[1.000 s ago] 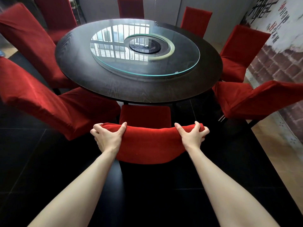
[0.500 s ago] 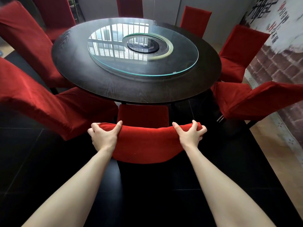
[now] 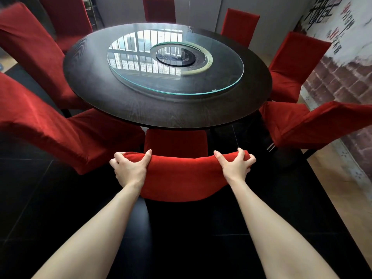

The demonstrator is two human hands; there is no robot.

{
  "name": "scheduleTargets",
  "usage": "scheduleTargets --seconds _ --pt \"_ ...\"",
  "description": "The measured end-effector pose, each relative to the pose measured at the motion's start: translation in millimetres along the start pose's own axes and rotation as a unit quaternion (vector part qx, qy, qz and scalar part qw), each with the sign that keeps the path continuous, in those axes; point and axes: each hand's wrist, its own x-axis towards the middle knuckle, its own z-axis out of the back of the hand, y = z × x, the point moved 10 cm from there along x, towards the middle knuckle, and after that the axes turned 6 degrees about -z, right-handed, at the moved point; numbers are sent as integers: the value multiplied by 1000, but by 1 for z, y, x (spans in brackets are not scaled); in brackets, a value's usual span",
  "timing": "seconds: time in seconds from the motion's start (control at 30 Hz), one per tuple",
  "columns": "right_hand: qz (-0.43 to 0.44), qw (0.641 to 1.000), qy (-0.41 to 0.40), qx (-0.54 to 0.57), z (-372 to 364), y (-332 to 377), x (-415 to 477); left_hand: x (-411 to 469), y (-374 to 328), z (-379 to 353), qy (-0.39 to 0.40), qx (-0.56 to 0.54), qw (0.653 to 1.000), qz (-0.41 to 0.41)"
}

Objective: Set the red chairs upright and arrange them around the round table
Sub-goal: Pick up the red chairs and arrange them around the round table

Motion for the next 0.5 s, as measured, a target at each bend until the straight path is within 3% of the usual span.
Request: scheduleTargets --seconds 0.5 --pt "0 1000 -6 4 -6 4 2 11 -2 -3 10 12 1000 0"
